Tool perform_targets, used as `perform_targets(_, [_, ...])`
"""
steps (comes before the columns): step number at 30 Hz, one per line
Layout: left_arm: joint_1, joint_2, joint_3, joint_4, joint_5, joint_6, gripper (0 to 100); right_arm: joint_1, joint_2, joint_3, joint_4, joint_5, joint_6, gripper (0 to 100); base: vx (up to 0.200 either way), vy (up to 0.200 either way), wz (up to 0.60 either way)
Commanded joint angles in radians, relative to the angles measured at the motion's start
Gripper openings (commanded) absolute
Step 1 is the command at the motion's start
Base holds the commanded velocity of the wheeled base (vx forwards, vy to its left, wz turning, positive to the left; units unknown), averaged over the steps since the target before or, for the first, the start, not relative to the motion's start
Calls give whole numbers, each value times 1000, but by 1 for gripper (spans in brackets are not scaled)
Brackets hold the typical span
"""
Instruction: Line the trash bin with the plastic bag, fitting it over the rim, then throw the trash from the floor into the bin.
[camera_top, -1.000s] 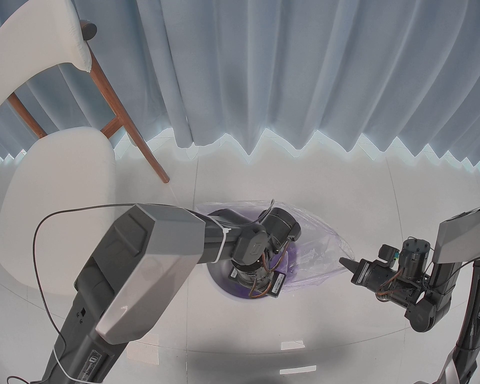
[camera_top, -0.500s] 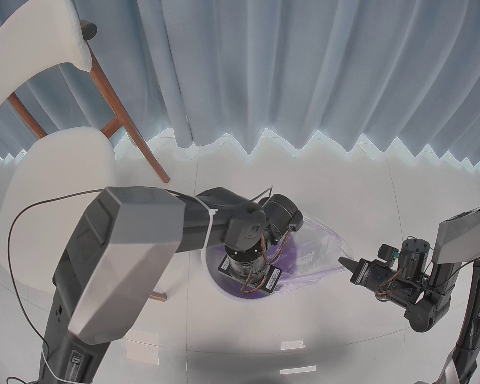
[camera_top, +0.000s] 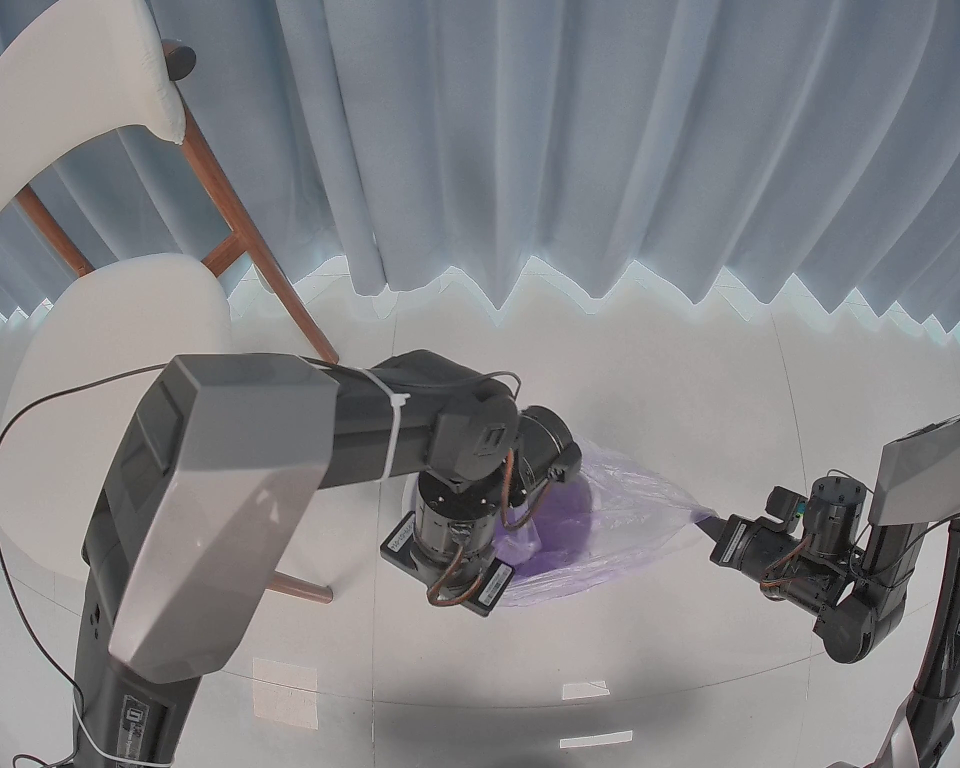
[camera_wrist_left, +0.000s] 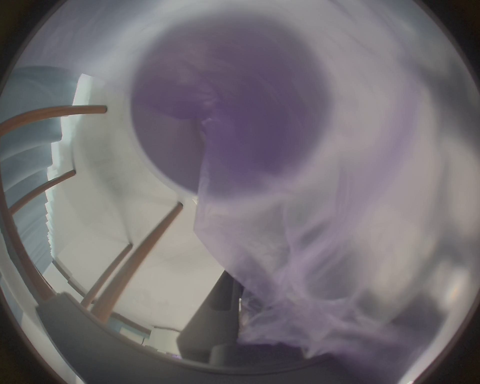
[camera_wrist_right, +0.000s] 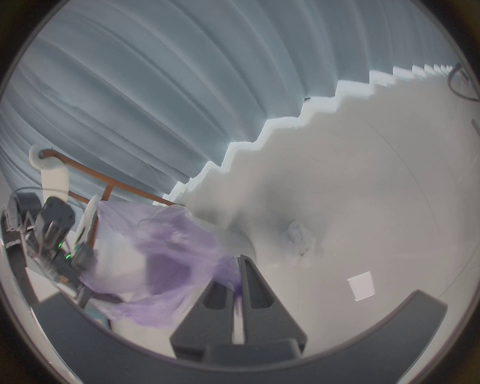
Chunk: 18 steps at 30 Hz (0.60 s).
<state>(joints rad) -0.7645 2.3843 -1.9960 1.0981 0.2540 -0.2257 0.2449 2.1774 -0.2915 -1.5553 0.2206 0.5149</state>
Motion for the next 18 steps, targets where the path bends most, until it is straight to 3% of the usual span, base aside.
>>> perform_targets(1, [7, 33, -4, -66, 13, 2, 0, 8, -5, 9, -12, 11, -1, 0, 0, 0, 0])
perform_targets(3, [1, 33, -4, -95, 11, 3, 0, 8, -5, 11, -12, 11, -1, 0, 0, 0, 0])
perform_targets(4, [-6, 35, -4, -130, 11, -1, 100, 8, -5, 9, -12, 11, -1, 0, 0, 0, 0])
perform_targets(7, [-16, 36, -4, -211, 13, -1, 100, 7, -4, 9, -12, 9, -1, 0, 0, 0, 0])
perform_targets(18, [-13, 26, -4, -211, 16, 0, 100, 10, -8, 6, -12, 9, -3, 0, 0, 0, 0])
